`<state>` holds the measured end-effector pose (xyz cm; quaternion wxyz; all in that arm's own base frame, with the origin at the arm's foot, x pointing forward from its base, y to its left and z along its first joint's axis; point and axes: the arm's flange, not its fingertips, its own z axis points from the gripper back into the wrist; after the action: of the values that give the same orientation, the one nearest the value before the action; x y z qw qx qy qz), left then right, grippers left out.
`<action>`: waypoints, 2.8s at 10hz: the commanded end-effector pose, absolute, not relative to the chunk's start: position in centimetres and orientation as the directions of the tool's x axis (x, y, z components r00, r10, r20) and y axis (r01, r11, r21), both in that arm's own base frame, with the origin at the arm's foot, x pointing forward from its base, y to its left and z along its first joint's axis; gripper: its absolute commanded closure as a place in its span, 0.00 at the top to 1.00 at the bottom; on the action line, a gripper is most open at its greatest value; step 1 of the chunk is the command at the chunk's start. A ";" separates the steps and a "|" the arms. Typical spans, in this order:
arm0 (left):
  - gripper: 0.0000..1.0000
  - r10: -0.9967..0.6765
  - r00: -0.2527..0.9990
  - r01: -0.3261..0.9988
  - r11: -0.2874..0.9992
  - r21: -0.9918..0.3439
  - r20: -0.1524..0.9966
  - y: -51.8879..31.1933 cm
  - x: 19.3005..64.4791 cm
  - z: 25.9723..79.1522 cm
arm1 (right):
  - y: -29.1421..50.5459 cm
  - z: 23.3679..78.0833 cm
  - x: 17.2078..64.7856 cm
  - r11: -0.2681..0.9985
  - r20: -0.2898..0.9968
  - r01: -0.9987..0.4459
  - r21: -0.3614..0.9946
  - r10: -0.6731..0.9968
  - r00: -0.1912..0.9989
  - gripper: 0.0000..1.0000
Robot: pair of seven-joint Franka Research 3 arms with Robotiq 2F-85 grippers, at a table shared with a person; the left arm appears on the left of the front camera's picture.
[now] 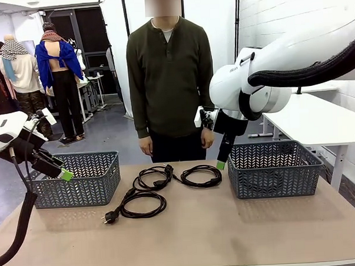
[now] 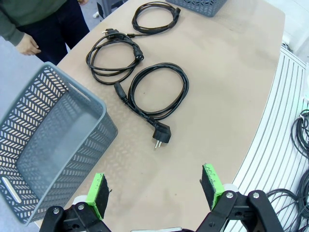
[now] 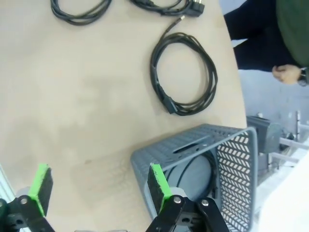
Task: Organize the cables according to human instructions.
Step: Pick up a bundle of cables and place it in the basket indicated by the human.
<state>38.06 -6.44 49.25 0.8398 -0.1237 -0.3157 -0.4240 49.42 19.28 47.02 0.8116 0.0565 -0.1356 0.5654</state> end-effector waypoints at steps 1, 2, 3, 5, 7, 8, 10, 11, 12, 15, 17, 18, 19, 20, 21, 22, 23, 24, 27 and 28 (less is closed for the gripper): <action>1.00 -0.635 0.428 0.802 0.594 0.053 0.644 -6.1 38.2 49.1 | 19.1 47.5 49.7 0.354 0.278 -0.933 -0.067 0.905 0.323 1.00; 1.00 -0.635 0.428 0.802 0.594 0.053 0.644 -6.1 38.2 49.1 | 19.1 47.5 49.7 0.354 0.278 -0.933 -0.067 0.905 0.323 1.00; 1.00 -0.635 0.428 0.802 0.594 0.053 0.644 -6.1 38.2 49.1 | 19.1 47.5 49.7 0.354 0.278 -0.933 -0.067 0.905 0.323 1.00; 1.00 -0.635 0.428 0.802 0.594 0.053 0.644 -6.1 38.2 49.1 | 19.1 47.5 49.7 0.354 0.278 -0.933 -0.067 0.905 0.323 1.00; 1.00 -0.635 0.428 0.802 0.594 0.053 0.644 -6.1 38.2 49.1 | 19.1 47.5 49.7 0.354 0.278 -0.933 -0.067 0.905 0.323 1.00; 1.00 -0.635 0.428 0.802 0.594 0.053 0.644 -6.1 38.2 49.1 | 19.1 47.5 49.7 0.354 0.278 -0.933 -0.067 0.905 0.323 1.00; 1.00 -0.635 0.428 0.802 0.594 0.053 0.644 -6.1 38.2 49.1 | 19.1 47.5 49.7 0.354 0.278 -0.933 -0.067 0.905 0.323 1.00; 1.00 -0.635 0.428 0.802 0.594 0.053 0.644 -6.1 38.2 49.1 | 19.1 47.5 49.7 0.354 0.278 -0.933 -0.067 0.905 0.323 1.00; 1.00 -0.635 0.428 0.802 0.594 0.053 0.644 -6.1 38.2 49.1 | 19.1 47.5 49.7 0.354 0.278 -0.933 -0.067 0.905 0.323 1.00; 1.00 -0.635 0.428 0.802 0.594 0.053 0.644 -6.1 38.2 49.1 | 19.1 47.5 49.7 0.354 0.278 -0.933 -0.067 0.905 0.323 1.00; 1.00 -0.635 0.428 0.802 0.594 0.053 0.644 -6.1 38.2 49.1 | 19.1 47.5 49.7 0.354 0.278 -0.933 -0.067 0.905 0.323 1.00; 1.00 -0.635 0.428 0.802 0.594 0.053 0.644 -6.1 38.2 49.1 | 19.1 47.5 49.7 0.354 0.278 -0.933 -0.067 0.905 0.323 1.00; 1.00 -0.635 0.428 0.802 0.594 0.053 0.644 -6.1 38.2 49.1 | 19.1 47.5 49.7 0.354 0.278 -0.933 -0.067 0.905 0.323 1.00; 1.00 -0.635 0.428 0.802 0.594 0.053 0.644 -6.1 38.2 49.1 | 19.1 47.5 49.7 0.354 0.278 -0.933 -0.067 0.905 0.323 1.00; 1.00 -0.635 0.428 0.802 0.594 0.053 0.644 -6.1 38.2 49.1 | 19.1 47.5 49.7 0.354 0.278 -0.933 -0.067 0.905 0.323 1.00; 1.00 -0.635 0.428 0.802 0.594 0.053 0.644 -6.1 38.2 49.1 | 19.1 47.5 49.7 0.354 0.278 -0.933 -0.067 0.905 0.323 1.00; 1.00 -0.635 0.428 0.802 0.594 0.053 0.644 -6.1 38.2 49.1 | 19.1 47.5 49.7 0.354 0.278 -0.933 -0.067 0.905 0.323 1.00; 1.00 -0.635 0.428 0.802 0.594 0.053 0.644 -6.1 38.2 49.1 | 19.1 47.5 49.7 0.354 0.278 -0.933 -0.067 0.905 0.323 1.00; 1.00 -0.635 0.428 0.802 0.594 0.053 0.644 -6.1 38.2 49.1 | 19.1 47.5 49.7 0.354 0.278 -0.933 -0.067 0.905 0.323 1.00; 1.00 -0.635 0.428 0.802 0.594 0.053 0.644 -6.1 38.2 49.1 | 19.1 47.5 49.7 0.354 0.278 -0.933 -0.067 0.905 0.323 1.00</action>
<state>38.06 -6.44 49.25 0.8398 -0.1238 -0.3157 -0.4239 49.62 19.12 47.43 0.8123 0.0551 -0.1389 0.5638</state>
